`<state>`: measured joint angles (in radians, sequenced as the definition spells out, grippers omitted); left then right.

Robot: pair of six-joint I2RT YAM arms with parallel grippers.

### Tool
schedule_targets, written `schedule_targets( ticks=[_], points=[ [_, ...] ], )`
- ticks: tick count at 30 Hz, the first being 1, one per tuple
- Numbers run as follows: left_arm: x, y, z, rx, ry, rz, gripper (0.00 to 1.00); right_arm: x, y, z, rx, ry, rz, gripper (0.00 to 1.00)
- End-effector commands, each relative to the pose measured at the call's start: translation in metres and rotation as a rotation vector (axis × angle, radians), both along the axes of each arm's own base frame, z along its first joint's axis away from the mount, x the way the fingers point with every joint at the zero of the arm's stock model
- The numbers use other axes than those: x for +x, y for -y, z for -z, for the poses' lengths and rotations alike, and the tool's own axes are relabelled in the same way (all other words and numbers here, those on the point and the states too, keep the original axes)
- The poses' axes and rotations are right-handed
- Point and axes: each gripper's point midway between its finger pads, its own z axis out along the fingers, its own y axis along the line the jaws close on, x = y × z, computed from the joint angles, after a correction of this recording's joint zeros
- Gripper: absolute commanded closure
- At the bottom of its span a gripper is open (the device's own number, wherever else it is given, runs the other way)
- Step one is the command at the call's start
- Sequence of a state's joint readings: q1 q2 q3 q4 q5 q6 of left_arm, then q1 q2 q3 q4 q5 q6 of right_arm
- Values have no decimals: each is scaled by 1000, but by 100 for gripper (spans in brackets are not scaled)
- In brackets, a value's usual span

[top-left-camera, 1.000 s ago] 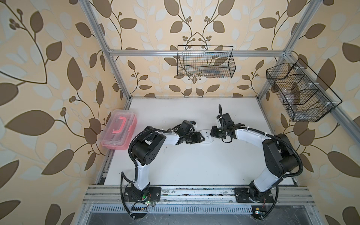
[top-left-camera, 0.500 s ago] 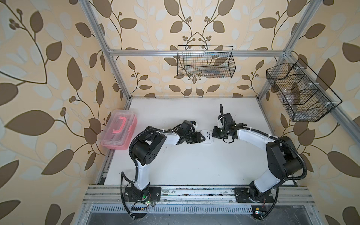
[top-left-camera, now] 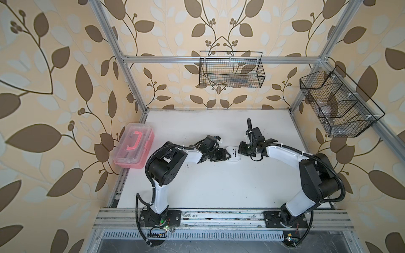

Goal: Insert the battery into the alarm
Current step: Install the cover on the alarm.

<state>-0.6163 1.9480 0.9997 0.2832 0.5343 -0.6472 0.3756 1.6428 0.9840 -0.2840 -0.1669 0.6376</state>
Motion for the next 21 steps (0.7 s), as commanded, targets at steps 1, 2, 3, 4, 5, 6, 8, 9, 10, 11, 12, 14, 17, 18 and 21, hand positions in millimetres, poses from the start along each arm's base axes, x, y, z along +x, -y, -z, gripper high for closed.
schedule_targets(
  ticks=[1,2,3,4,5,6,8,9,10,11,12,14,17,18,21],
  points=[
    [-6,-6,24,69,-39,-15,48,1,1,-6,18,32,44,100],
    [-6,-6,24,69,-40,-16,48,1,2,-5,15,30,44,100],
    [-7,-6,25,70,-43,-15,48,1,2,-4,13,28,42,100],
    [-6,-6,24,68,-42,-15,48,1,2,-3,10,25,44,100],
    [-7,-6,25,69,-44,-13,48,1,3,-2,9,25,47,100],
    [-7,-6,25,69,-44,-14,48,0,3,-1,9,24,49,100],
    [-6,-6,24,69,-44,-14,48,0,4,0,9,25,56,100],
    [-6,-6,24,68,-44,-14,48,0,4,0,9,24,55,100],
    [-7,-5,24,69,-44,-12,48,0,4,2,9,22,57,100],
    [-7,-6,24,70,-45,-13,48,0,4,3,5,19,56,100],
    [-7,-6,25,70,-48,-12,48,-1,3,4,3,18,53,100],
    [-8,-6,25,72,-49,-11,48,-2,4,5,-6,15,52,100],
    [-8,-6,24,72,-47,-9,48,-3,5,7,-11,11,54,100],
    [-8,-6,24,71,-47,-9,48,-3,5,7,-11,12,54,100],
    [-8,-6,25,71,-48,-8,48,-2,2,8,-4,9,51,100]
  ],
)
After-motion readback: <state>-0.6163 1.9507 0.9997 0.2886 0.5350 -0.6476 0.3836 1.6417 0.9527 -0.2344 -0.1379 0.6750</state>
